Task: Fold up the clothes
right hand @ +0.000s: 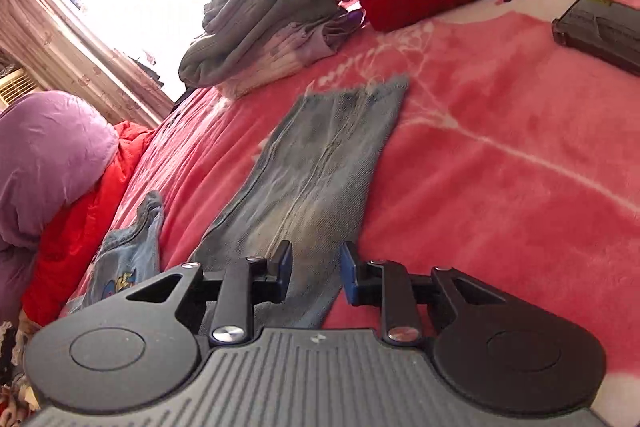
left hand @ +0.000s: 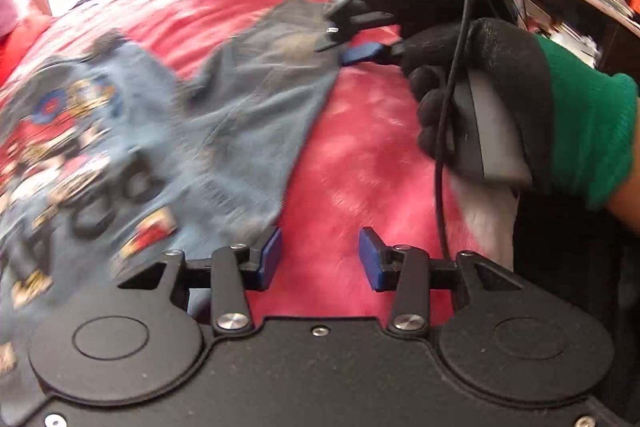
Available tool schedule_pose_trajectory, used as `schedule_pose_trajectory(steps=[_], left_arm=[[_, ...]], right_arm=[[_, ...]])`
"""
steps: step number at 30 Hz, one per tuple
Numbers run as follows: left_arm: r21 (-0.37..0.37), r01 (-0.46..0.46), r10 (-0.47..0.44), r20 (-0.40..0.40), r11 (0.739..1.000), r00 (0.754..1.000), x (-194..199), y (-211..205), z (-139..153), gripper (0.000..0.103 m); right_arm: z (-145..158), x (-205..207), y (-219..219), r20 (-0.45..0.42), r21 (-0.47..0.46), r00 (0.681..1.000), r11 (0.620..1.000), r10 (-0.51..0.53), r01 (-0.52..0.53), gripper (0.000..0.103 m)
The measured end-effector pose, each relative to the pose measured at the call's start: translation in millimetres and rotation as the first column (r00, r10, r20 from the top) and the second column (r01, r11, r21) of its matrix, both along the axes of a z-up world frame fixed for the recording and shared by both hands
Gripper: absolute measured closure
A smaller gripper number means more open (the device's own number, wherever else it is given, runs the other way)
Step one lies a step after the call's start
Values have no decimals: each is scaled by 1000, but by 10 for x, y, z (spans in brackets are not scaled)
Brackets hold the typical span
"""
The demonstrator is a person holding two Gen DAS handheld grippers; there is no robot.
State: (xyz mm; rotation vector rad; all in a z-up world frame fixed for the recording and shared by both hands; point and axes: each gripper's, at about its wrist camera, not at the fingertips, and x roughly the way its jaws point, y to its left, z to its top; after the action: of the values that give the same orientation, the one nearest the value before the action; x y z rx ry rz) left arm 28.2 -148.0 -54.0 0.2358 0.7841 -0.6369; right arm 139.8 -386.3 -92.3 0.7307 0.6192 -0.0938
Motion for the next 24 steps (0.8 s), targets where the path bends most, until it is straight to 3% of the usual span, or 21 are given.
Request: schedule_pose_trajectory(steps=[5,10,12,13,14,16,18,21,24], left_arm=[[-81,-134,136,11,988,991,11,380,186,62],[-135,-305,298,-75,943,952,40,897,208,54],[-151,-394,380,-111,907,918,55,1135,202,54],[-161,-443,428,-122,882,896,50,1268,217,54],[-171,-491,474,-133,854,871,45,1401,231,54],[-196,-569,551,-139,799,823,24,1663,288,54],[-215,-624,614,-120,751,780,15,1870,361,54],[-236,-654,650,-106,719,753,30,2046,409,54],[-230,-641,630,-131,732,766,33,2013,336,54]], right_arm=[[74,-50,-116,25,21,999,999,-47,47,75],[167,-69,-139,163,95,986,995,24,-40,73],[188,-1,-69,162,66,983,993,82,-94,64],[154,43,-42,115,44,990,996,76,-82,54],[108,73,-43,47,3,998,999,33,-33,51],[8,47,-166,4,32,998,998,-57,57,70],[9,27,-197,-6,15,997,996,-83,83,67],[133,-9,-17,45,-60,999,998,10,-7,59],[317,-113,392,109,-156,968,966,225,-207,59]])
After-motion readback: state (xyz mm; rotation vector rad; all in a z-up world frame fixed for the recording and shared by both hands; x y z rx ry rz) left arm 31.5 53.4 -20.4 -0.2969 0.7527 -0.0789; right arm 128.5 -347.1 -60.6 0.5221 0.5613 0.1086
